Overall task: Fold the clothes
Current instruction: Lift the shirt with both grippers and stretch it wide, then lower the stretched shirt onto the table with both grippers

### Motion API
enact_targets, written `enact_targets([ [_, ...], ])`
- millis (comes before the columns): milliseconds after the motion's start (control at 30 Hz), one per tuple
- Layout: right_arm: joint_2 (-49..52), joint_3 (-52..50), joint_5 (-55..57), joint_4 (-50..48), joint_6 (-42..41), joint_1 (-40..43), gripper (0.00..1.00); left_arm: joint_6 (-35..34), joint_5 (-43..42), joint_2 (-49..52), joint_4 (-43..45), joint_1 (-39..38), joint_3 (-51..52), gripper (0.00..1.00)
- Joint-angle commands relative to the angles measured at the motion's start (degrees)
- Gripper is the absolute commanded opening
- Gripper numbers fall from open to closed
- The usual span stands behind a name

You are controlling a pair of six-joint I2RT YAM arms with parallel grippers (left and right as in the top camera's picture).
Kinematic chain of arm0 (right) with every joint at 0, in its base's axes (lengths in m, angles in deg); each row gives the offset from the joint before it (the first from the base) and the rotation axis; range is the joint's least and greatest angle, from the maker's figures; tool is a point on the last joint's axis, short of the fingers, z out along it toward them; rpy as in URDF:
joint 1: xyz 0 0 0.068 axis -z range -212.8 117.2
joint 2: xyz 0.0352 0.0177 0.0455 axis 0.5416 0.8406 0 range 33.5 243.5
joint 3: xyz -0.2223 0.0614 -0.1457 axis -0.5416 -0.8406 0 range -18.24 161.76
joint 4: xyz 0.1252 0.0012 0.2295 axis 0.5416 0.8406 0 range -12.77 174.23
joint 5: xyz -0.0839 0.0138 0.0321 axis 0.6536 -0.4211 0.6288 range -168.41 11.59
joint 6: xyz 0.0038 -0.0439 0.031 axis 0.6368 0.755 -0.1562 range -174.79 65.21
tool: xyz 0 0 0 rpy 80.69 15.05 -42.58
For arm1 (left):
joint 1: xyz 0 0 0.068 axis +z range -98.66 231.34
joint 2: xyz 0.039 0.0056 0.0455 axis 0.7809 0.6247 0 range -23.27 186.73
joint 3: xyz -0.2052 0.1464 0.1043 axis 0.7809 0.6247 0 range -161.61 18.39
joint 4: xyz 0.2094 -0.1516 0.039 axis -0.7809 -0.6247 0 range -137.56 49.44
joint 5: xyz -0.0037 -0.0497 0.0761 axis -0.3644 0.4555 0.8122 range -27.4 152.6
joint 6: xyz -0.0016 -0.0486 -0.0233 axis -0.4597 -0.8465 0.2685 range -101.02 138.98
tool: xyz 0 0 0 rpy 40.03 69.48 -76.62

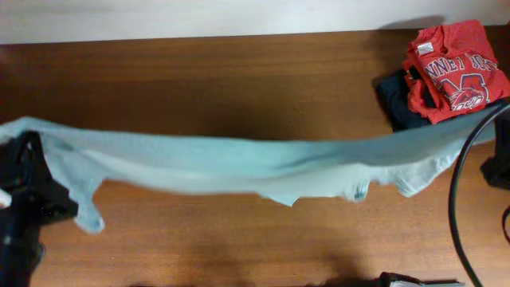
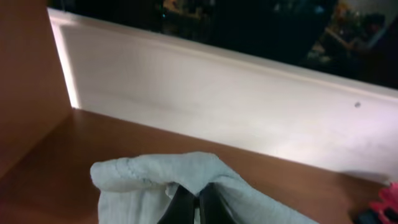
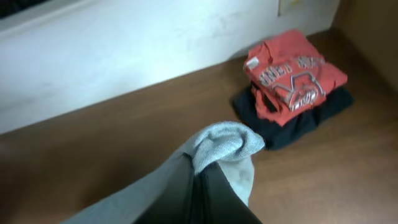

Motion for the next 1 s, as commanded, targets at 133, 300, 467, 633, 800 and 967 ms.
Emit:
enact_targets([
  [133, -1.1, 0.3, 2.4, 1.0, 0.2, 0.6, 0.04, 0.6, -1.9, 1.8, -3.1, 0.3, -0.1, 0.01],
  [300, 1.2, 0.1, 3.1, 1.0, 0.3, 0.6, 0.04, 0.7, 0.4, 5.2, -3.1, 0.3, 0.1, 0.01],
  [467, 7.3, 0.1, 2.0, 1.1, 0.8, 0.4, 0.04, -1.3, 5.2, 11.5, -2.8, 0.3, 2.8, 0.01],
  [633, 15.3, 0.1, -1.3, 1.2, 2.5, 0.4, 0.04, -1.3, 6.3, 19.9, -0.6, 0.3, 5.9, 0.01],
  [800, 23.7, 0.1, -1.7, -0.1, 4.4, 0.2, 0.04, -1.3, 6.5, 27.6, 4.3, 0.3, 8.1, 0.01],
  [967, 31.8, 0.1, -2.4, -3.8, 5.7, -2.1, 0.04, -1.4, 7.6, 33.4, 9.7, 0.6, 9.0, 0.01],
])
